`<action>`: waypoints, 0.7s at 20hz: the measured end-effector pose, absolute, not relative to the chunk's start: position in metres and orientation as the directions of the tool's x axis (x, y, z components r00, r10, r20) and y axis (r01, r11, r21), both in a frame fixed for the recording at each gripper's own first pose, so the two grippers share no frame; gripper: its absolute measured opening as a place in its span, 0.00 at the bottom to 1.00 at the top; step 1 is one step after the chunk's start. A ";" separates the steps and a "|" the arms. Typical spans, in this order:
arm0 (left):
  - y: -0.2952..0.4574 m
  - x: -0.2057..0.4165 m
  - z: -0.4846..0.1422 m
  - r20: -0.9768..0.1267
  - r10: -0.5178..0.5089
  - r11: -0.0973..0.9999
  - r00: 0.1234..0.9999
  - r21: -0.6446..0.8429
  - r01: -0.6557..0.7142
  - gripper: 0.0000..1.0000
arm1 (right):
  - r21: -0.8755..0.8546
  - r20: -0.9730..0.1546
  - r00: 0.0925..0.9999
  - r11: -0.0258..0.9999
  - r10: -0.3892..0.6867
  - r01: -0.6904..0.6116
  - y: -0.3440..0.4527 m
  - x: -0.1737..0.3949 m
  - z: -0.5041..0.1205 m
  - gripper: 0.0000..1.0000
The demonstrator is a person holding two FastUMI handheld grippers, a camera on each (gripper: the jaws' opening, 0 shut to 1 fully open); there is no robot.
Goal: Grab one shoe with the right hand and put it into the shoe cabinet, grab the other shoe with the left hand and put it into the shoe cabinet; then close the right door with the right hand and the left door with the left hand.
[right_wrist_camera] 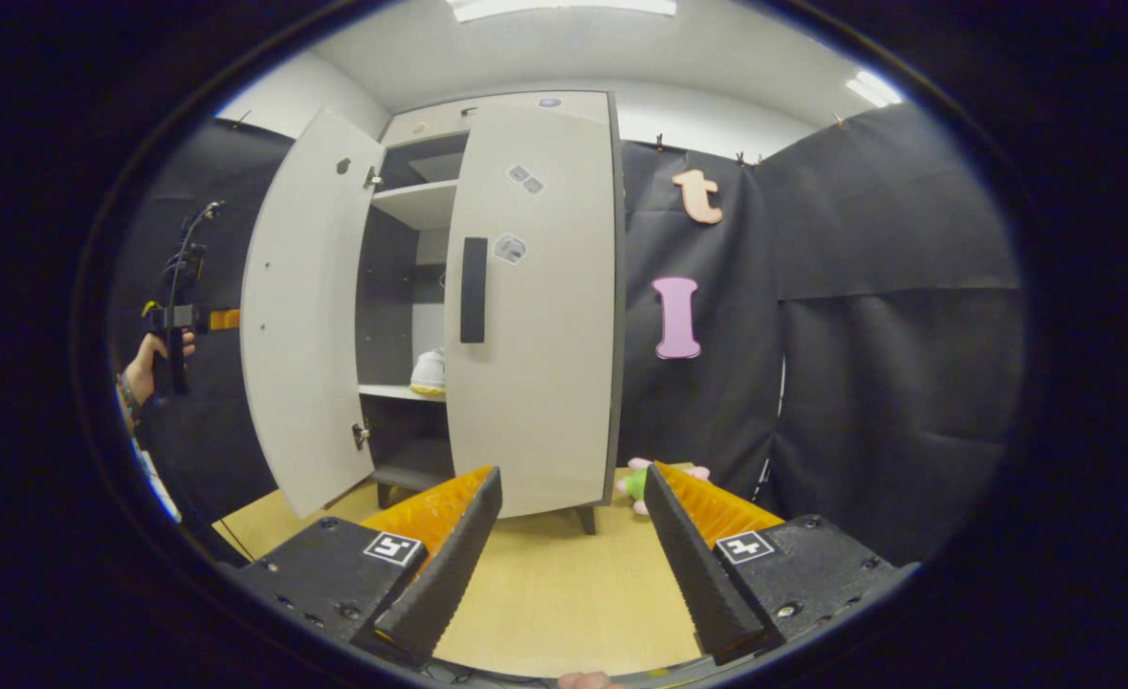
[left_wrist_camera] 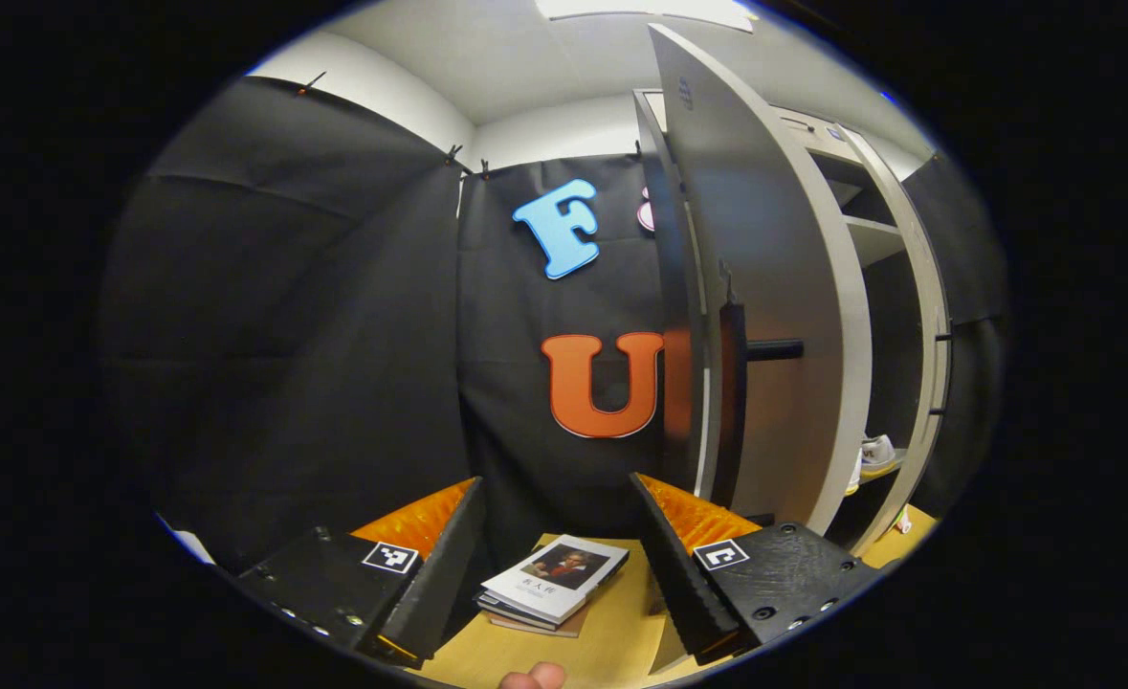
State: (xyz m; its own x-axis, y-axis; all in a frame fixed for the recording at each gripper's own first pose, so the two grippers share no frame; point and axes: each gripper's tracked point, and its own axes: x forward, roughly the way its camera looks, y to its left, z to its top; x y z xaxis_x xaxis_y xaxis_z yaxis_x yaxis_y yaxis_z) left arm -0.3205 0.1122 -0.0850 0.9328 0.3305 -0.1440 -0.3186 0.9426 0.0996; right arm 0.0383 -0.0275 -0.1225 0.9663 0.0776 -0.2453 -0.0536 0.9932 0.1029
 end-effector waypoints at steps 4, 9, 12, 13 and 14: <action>0.112 -0.315 -0.086 -0.145 0.319 0.947 0.937 0.088 -0.309 0.85 | 0.106 -0.249 0.966 0.993 0.075 -0.050 -0.024 0.042 -0.124 0.97; 0.091 -0.312 -0.085 -0.151 0.277 0.961 0.949 0.066 -0.270 0.85 | 0.110 -0.225 0.969 0.991 0.100 -0.076 -0.007 0.052 -0.118 0.97; 0.077 -0.307 -0.083 -0.143 0.237 0.971 0.961 0.064 -0.230 0.85 | 0.102 -0.218 0.970 0.991 0.108 -0.087 -0.003 0.054 -0.117 0.97; 0.070 -0.305 -0.084 -0.145 0.213 0.977 0.966 0.051 -0.207 0.85 | 0.101 -0.218 0.970 0.991 0.107 -0.087 -0.003 0.055 -0.118 0.97; 0.060 -0.302 -0.084 -0.144 0.189 0.982 0.971 0.039 -0.186 0.85 | 0.099 -0.219 0.970 0.992 0.104 -0.084 -0.004 0.054 -0.118 0.97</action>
State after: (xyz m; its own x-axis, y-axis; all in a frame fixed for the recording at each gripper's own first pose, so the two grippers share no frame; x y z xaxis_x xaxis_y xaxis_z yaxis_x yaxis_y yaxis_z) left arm -0.3015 0.0599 -0.0844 0.9713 0.1894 -0.1441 -0.1856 0.9818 0.0392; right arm 0.0542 -0.0044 -0.1176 0.9701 0.1045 -0.2190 -0.0845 0.9915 0.0989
